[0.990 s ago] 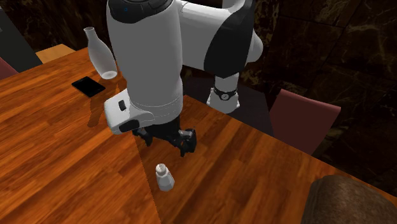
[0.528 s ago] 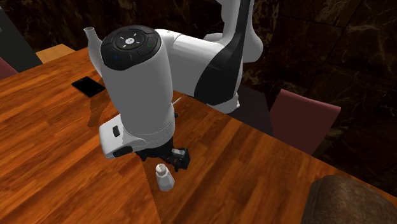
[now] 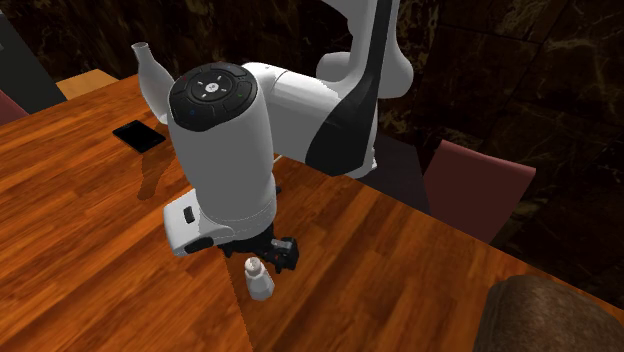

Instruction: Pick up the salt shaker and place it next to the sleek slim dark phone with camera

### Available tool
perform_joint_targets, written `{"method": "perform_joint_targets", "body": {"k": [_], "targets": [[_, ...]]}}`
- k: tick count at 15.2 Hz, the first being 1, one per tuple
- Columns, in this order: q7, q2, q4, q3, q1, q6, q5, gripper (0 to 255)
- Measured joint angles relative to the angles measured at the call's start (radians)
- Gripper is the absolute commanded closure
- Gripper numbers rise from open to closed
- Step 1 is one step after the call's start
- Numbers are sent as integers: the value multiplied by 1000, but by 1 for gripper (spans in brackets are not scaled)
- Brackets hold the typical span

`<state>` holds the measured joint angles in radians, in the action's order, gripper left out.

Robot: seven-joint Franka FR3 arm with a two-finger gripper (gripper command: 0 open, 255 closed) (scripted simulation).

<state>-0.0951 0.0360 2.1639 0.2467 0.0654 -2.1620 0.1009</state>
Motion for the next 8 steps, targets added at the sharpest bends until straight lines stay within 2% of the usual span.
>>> {"method": "perform_joint_targets", "body": {"k": [1,2,8], "targets": [[0,0,0,0,0,0,0,0],[0,0,0,0,0,0,0,255],[0,0,-1,0,0,0,0,255]]}}
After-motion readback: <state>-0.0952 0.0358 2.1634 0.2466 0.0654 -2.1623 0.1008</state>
